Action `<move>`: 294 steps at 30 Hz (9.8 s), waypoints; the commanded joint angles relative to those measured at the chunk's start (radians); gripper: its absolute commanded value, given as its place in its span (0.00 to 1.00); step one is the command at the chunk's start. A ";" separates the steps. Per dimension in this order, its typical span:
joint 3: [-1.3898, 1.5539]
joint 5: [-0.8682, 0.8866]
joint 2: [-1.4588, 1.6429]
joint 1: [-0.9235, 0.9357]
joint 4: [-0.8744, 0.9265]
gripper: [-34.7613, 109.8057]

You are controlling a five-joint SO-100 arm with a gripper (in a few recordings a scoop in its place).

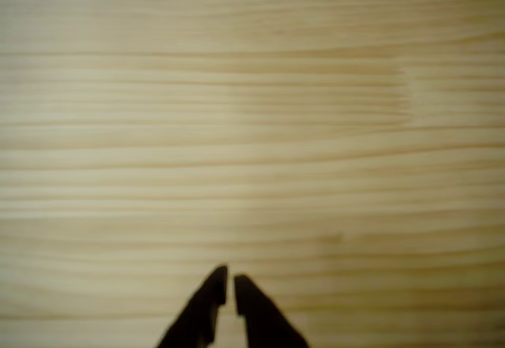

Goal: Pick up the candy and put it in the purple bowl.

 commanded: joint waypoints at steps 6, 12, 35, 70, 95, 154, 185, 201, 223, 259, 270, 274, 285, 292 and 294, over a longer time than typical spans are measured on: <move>-0.009 0.018 0.017 0.021 -0.006 0.24; -0.009 0.018 0.017 0.021 -0.006 0.24; -0.009 0.018 0.017 0.021 -0.006 0.24; -0.591 0.348 -0.132 -0.098 0.212 0.24; -0.747 0.979 -0.474 -0.739 0.529 0.24; -1.172 1.770 -1.519 -1.141 0.244 0.29; -0.946 1.795 -1.506 -1.088 0.031 0.36; -0.946 1.799 -1.597 -1.085 -0.020 0.36; -0.897 1.766 -1.617 -1.049 -0.067 0.24; -1.063 0.876 -1.319 -0.913 -0.327 0.24; -1.250 0.713 -1.549 -0.861 -0.364 0.24; -1.310 0.712 -1.617 -0.850 -0.402 0.24; -1.562 0.703 -1.790 -0.827 -0.374 0.24; -1.615 0.715 -1.875 -0.828 -0.388 0.24; -1.624 0.718 -1.893 -0.828 -0.388 0.24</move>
